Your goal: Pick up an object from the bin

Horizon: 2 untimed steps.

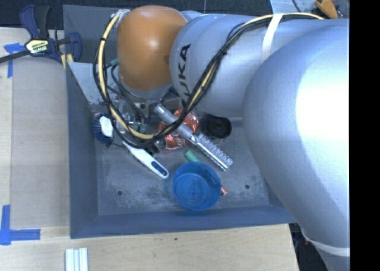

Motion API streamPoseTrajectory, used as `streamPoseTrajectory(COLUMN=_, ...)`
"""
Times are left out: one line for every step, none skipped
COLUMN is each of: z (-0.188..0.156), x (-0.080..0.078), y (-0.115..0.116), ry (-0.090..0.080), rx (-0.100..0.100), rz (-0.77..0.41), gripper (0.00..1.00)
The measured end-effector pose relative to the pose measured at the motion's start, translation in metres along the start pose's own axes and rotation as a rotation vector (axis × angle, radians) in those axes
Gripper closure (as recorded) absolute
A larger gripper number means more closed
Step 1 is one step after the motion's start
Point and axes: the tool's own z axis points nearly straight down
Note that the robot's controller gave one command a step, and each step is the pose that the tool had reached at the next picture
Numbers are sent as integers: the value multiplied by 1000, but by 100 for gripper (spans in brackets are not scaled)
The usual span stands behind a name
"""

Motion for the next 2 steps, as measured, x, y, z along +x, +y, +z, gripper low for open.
streamPoseTrajectory(z=41, x=-19, y=4, ry=6, rx=2, rz=63, gripper=0)
streamPoseTrajectory(z=91, x=-19, y=1, ry=2, rx=-3, rz=227, gripper=0)
